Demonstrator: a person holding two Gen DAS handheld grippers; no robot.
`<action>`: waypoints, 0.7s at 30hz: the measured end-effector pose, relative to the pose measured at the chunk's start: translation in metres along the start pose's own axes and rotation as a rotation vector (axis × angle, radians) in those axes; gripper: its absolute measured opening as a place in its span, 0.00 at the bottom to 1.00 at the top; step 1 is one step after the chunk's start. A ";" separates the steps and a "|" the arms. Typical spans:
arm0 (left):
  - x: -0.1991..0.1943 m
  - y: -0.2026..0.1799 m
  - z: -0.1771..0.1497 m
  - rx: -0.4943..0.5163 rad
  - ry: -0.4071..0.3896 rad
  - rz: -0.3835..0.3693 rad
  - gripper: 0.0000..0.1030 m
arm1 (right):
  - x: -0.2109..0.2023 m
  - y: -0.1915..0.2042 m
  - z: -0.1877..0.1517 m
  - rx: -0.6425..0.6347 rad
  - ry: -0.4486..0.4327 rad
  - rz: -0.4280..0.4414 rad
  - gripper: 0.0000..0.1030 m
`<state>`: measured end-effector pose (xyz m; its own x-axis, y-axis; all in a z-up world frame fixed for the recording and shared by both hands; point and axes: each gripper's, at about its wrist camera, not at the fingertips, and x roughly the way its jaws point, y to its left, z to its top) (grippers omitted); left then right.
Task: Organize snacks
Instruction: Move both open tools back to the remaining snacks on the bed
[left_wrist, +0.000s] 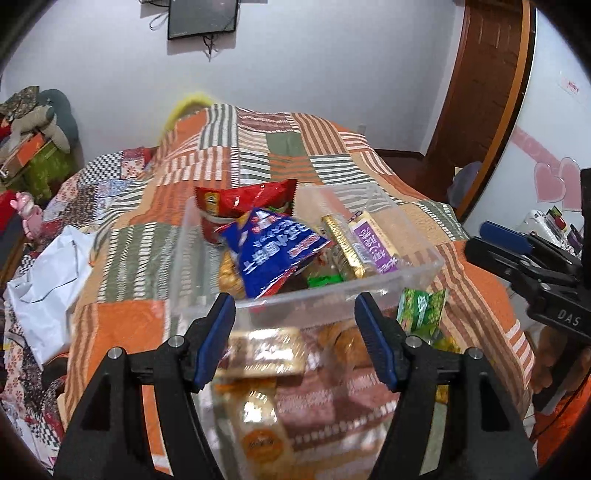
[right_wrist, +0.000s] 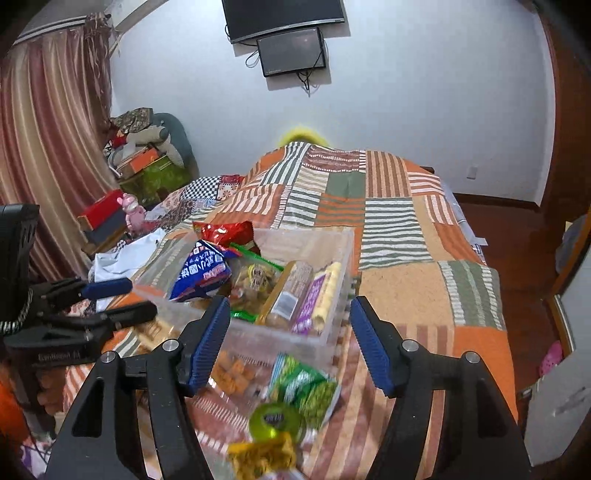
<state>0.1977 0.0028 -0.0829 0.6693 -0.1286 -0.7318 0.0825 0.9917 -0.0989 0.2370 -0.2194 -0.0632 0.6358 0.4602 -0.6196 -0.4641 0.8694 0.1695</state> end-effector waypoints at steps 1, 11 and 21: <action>-0.003 0.001 -0.002 0.002 0.000 0.003 0.67 | -0.004 0.000 -0.003 -0.001 0.000 -0.002 0.62; -0.027 0.014 -0.042 -0.008 0.018 0.044 0.68 | -0.020 0.008 -0.031 0.005 0.007 -0.009 0.70; -0.020 0.027 -0.091 -0.033 0.093 0.044 0.68 | -0.014 0.018 -0.074 0.047 0.081 0.006 0.72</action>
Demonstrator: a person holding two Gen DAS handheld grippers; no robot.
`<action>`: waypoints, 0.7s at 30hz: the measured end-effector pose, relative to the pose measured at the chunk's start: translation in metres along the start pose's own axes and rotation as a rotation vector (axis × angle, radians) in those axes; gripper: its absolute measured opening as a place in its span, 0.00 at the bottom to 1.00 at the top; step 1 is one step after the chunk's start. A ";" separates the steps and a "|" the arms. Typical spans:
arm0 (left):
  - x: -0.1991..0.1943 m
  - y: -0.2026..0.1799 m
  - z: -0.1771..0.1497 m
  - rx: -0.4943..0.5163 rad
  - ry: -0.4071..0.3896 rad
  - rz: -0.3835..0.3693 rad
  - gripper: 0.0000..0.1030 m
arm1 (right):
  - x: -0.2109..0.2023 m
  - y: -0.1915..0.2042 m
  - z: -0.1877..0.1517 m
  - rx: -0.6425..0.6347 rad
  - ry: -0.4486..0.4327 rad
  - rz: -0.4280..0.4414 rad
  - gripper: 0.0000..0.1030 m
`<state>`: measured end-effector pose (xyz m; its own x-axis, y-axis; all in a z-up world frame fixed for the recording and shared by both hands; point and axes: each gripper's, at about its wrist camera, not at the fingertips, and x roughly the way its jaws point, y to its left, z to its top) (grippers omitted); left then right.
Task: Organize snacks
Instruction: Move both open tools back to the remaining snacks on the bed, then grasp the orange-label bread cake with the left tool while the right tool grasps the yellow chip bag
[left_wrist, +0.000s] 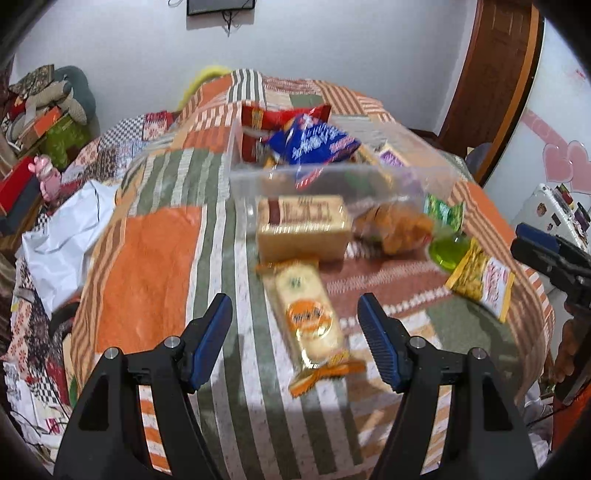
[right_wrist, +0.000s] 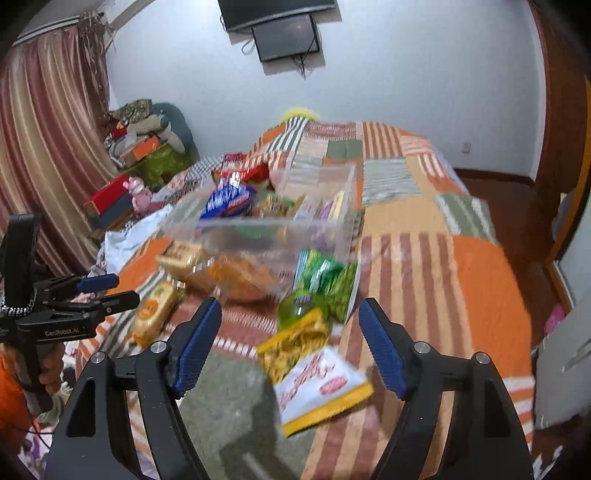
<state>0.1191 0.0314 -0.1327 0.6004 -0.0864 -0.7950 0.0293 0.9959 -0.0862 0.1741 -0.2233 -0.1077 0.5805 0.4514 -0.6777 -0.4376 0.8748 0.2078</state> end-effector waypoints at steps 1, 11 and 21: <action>0.002 0.001 -0.002 -0.007 0.006 -0.001 0.68 | 0.005 0.001 -0.003 -0.003 0.015 -0.003 0.72; 0.032 0.003 -0.010 -0.054 0.074 -0.048 0.68 | 0.028 -0.006 -0.021 0.011 0.109 -0.041 0.72; 0.051 -0.006 -0.010 -0.050 0.069 -0.024 0.68 | 0.033 -0.004 -0.033 0.012 0.141 -0.016 0.73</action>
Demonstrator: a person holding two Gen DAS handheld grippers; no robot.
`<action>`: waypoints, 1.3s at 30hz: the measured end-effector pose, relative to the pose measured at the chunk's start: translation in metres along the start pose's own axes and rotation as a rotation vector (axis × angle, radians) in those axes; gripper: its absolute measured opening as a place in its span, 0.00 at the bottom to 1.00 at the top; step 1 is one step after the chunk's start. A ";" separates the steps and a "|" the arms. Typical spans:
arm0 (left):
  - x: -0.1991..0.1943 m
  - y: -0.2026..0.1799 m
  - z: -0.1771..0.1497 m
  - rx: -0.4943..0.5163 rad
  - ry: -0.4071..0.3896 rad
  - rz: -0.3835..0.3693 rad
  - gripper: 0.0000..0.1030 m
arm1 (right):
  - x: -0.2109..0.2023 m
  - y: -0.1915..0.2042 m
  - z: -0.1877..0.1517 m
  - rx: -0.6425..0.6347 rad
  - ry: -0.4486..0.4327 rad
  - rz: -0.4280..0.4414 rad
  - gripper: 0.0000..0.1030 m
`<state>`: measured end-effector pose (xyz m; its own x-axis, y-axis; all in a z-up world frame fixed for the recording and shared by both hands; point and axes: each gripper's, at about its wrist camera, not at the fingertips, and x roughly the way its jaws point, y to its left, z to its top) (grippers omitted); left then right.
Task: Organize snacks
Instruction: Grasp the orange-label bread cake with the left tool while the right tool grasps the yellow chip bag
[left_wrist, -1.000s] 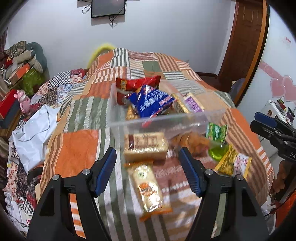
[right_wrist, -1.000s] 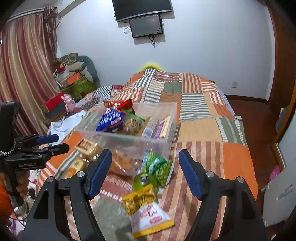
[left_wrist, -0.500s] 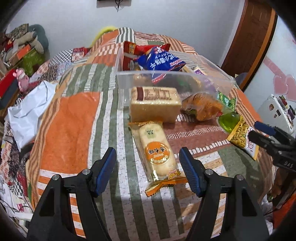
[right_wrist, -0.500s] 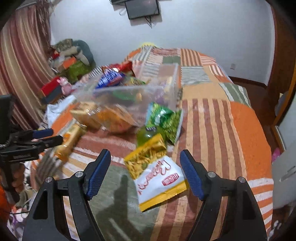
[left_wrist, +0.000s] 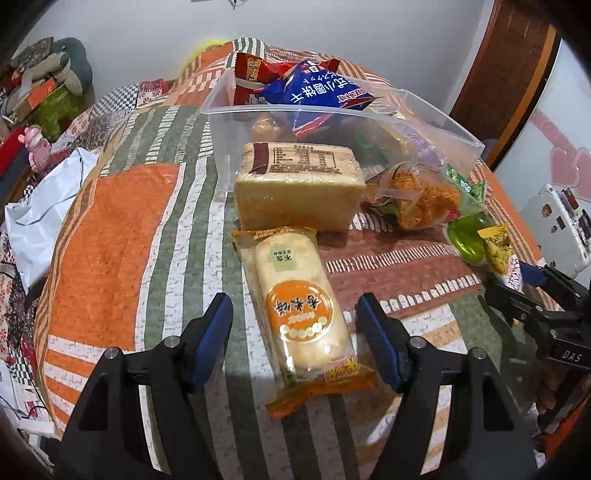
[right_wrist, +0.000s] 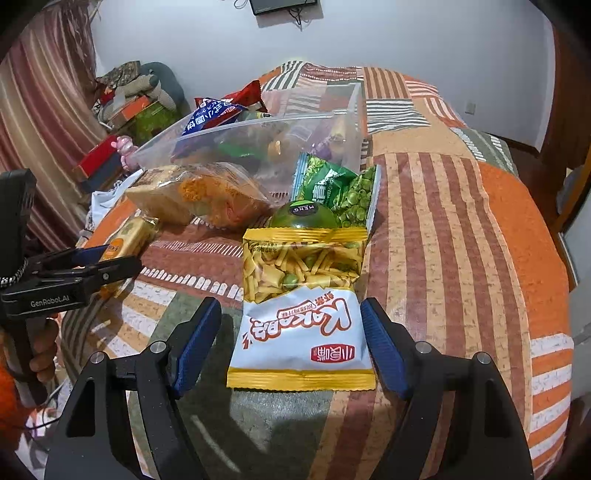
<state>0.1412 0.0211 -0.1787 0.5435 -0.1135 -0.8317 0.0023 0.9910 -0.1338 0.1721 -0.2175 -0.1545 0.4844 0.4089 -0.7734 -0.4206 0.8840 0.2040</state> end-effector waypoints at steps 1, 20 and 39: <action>0.002 -0.001 0.000 0.001 -0.006 0.006 0.68 | 0.000 0.000 0.000 0.001 -0.001 -0.003 0.73; -0.011 -0.010 -0.008 0.061 -0.055 0.002 0.33 | -0.012 -0.001 0.007 -0.001 -0.048 0.010 0.49; -0.062 -0.004 0.016 0.025 -0.194 0.000 0.33 | -0.042 0.014 0.041 -0.027 -0.177 0.004 0.49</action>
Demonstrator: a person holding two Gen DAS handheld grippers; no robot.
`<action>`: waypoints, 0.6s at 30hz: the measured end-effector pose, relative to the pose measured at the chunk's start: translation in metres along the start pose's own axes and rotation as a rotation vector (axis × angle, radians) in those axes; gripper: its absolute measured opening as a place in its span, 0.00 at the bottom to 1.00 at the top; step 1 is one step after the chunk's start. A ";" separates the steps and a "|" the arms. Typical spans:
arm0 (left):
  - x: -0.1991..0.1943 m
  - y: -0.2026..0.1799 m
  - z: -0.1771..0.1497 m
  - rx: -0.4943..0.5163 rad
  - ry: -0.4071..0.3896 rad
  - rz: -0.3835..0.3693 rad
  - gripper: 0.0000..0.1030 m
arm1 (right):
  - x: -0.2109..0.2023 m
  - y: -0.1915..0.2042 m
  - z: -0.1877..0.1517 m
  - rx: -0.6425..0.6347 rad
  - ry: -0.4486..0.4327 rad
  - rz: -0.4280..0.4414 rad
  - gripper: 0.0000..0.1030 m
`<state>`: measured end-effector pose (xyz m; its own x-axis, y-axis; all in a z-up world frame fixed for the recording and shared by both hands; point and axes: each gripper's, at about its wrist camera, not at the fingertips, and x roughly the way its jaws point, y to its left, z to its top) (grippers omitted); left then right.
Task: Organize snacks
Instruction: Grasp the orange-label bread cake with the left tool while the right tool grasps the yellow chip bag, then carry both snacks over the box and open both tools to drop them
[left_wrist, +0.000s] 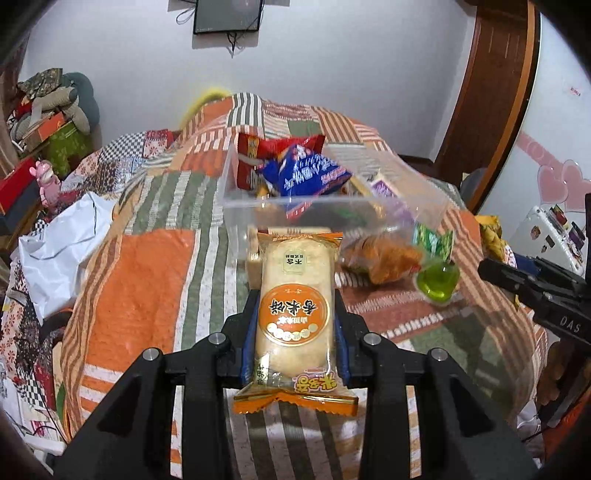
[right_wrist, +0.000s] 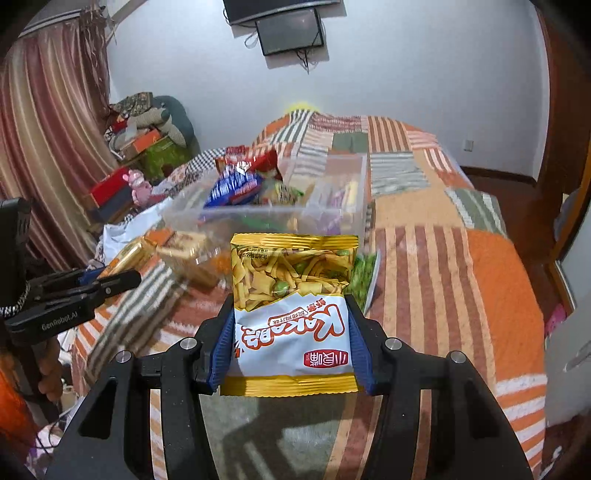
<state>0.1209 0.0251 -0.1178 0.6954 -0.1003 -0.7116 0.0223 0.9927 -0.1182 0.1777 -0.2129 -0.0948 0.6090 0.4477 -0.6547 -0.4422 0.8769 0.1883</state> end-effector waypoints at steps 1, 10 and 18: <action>-0.001 0.000 0.003 0.001 -0.006 0.000 0.33 | -0.001 0.001 0.004 -0.005 -0.009 -0.001 0.49; 0.002 0.002 0.032 0.003 -0.044 -0.004 0.33 | 0.009 0.005 0.039 -0.033 -0.088 -0.017 0.49; 0.006 0.004 0.063 0.013 -0.098 0.002 0.33 | 0.024 0.008 0.062 -0.039 -0.113 -0.014 0.49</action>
<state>0.1701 0.0325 -0.0792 0.7626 -0.0921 -0.6402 0.0297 0.9937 -0.1077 0.2293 -0.1850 -0.0636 0.6842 0.4547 -0.5703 -0.4577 0.8764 0.1496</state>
